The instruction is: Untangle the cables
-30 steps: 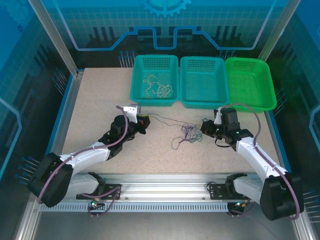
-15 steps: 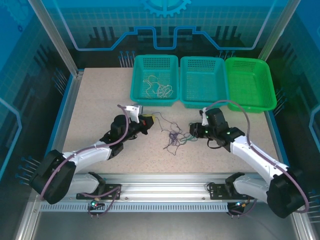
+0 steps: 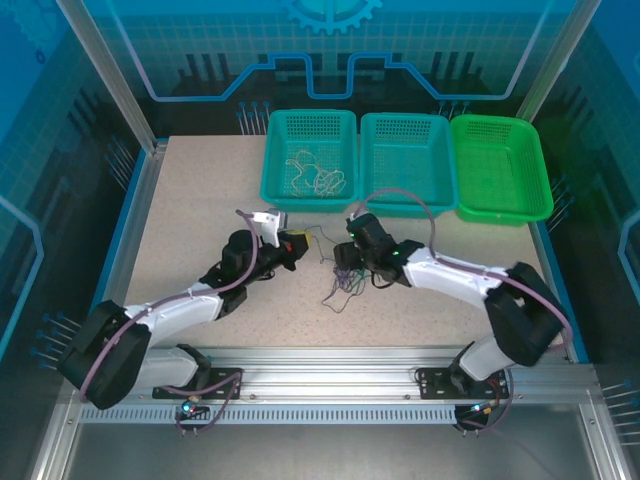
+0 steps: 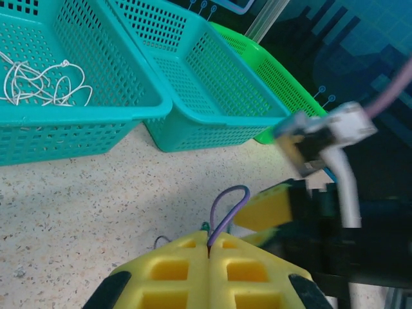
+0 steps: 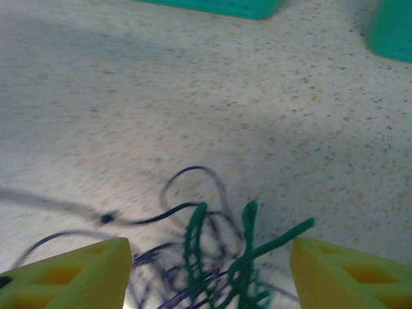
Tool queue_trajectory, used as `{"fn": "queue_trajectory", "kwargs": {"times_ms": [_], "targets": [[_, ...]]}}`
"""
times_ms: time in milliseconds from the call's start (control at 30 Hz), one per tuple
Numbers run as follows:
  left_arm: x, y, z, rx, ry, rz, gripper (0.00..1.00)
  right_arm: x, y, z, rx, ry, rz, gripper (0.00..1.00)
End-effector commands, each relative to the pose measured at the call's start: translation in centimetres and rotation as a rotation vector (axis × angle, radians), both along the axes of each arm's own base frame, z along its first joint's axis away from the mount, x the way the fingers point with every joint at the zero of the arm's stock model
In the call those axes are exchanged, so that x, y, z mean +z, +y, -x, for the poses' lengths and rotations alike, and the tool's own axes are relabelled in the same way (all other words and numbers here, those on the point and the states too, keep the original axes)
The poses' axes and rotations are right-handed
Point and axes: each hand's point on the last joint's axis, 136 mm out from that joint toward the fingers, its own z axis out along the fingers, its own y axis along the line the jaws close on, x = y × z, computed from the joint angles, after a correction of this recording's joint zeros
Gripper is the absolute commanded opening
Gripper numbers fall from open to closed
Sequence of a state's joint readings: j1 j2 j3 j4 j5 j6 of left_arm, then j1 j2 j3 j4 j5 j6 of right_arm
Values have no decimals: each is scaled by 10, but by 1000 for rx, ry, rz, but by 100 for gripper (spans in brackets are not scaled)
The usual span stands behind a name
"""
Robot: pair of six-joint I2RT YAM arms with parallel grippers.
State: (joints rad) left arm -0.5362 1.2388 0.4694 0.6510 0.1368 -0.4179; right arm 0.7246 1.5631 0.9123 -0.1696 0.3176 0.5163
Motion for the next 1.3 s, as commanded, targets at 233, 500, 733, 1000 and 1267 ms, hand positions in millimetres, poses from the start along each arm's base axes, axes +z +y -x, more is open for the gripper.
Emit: {"fn": "queue_trajectory", "kwargs": {"times_ms": [233,500,733,1000,1267], "targets": [[49,96,21,380,-184,-18,0,-53,-82,4,-320,98,160,65],[16,170,31,688,-12,-105,0,-53,-153,19,-486,111,120,63],[-8,185,32,743,86,-77,0,-32,-193,23,-593,38,-19,62],[3,137,16,508,33,-26,0,20,-79,25,32,-83,-267,68],[13,124,12,439,16,-30,0,90,-24,49,350,-299,-268,85]]}}
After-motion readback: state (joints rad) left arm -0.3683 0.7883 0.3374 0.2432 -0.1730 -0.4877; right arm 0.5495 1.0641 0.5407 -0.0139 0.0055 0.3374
